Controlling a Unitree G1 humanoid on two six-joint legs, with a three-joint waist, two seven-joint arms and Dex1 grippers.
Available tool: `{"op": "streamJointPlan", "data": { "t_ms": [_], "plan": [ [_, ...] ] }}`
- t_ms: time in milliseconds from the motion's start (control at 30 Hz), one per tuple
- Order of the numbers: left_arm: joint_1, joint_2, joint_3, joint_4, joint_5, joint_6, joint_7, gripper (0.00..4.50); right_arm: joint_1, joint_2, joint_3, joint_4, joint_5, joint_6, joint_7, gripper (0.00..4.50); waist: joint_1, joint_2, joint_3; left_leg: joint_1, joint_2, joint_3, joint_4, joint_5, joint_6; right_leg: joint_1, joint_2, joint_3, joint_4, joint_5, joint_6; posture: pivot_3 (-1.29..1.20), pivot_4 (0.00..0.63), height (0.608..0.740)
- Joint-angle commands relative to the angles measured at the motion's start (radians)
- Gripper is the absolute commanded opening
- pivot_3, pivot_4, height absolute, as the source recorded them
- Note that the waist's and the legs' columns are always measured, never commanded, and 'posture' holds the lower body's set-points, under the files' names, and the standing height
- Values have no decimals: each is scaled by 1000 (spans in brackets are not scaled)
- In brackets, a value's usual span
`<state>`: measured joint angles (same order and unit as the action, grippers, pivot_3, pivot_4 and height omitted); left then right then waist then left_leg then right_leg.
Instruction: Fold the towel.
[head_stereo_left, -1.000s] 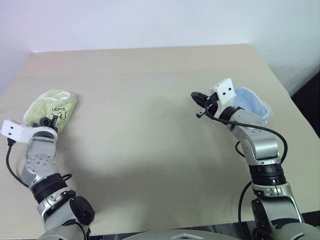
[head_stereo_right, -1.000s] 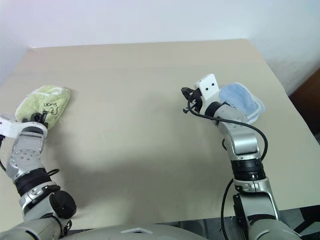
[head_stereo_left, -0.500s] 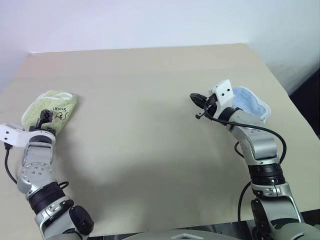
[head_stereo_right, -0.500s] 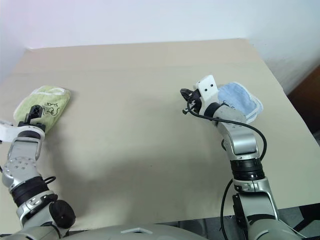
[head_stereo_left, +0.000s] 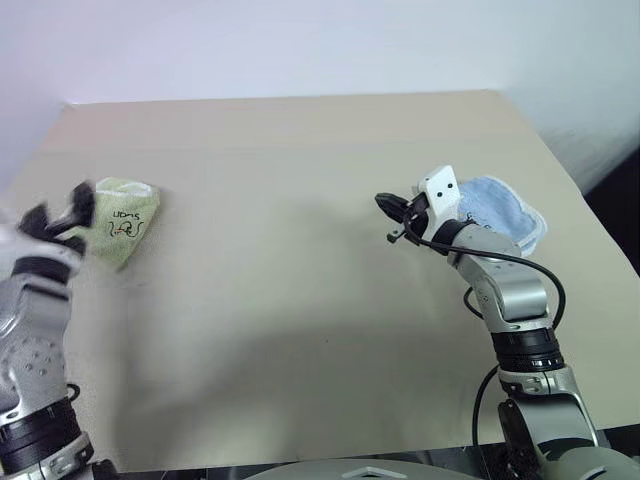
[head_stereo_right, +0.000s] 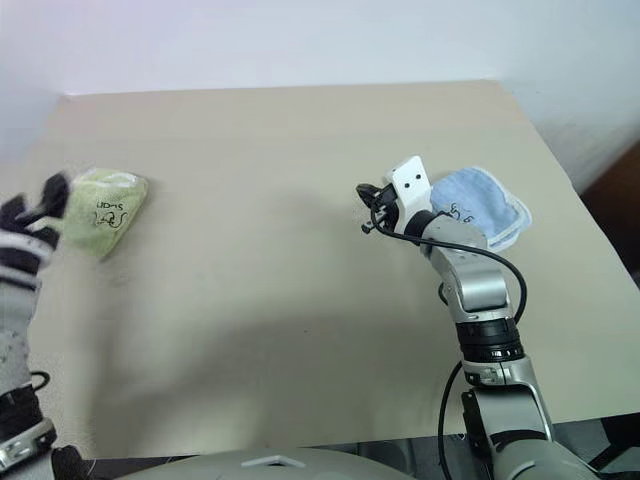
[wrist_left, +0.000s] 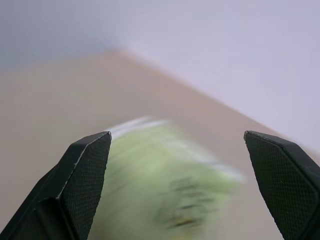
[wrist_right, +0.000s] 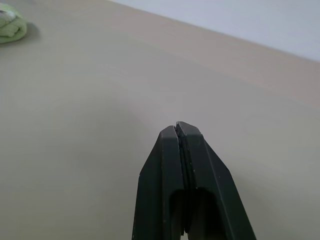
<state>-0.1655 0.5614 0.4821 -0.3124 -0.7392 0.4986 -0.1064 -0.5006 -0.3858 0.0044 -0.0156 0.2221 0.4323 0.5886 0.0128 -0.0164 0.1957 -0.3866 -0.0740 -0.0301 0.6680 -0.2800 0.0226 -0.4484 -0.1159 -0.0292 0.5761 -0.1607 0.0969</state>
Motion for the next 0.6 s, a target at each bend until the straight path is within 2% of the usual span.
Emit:
{"op": "streamJointPlan", "data": {
  "t_ms": [33, 100, 167, 267, 600],
  "plan": [
    [-19, 37, -237, -43, 145, -17, -128, 4471, -11, -10, -37, -7, 21, -25, 3, 0, -4, 0, 0, 0, 0, 0, 0, 0, 1, 0, 0, 0, 0, 0, 1, 0, 150, 731],
    [-30, 40, -354, -34, 208, -46, -208, 4471, -8, -14, -48, -3, 20, -30, 0, 0, -8, 0, 0, 0, 1, 1, -1, 1, 1, -3, 1, 0, 2, 1, 1, 0, 150, 731],
    [-33, 17, -392, 4, 241, -80, -244, 4471, -3, -12, -52, -3, 14, -36, -8, 0, -16, 0, 0, -1, 2, 1, -3, 1, 1, -5, 2, 0, 3, 1, 1, 0, 150, 731],
    [-40, -8, -404, 37, 265, -92, -267, 4471, 12, -7, -51, -16, 7, -39, -25, 0, -25, 0, 0, -4, 3, 1, -3, 2, 0, -10, 3, 1, 4, 1, 1, 0, 150, 731],
    [-91, -16, -414, 116, 337, -95, -361, 4471, 96, 15, -69, -106, 16, -35, -92, 0, -19, 0, 0, -4, 2, 1, -2, 2, 0, -8, 2, 1, 4, 1, 1, 0, 150, 731]
  ]
}}
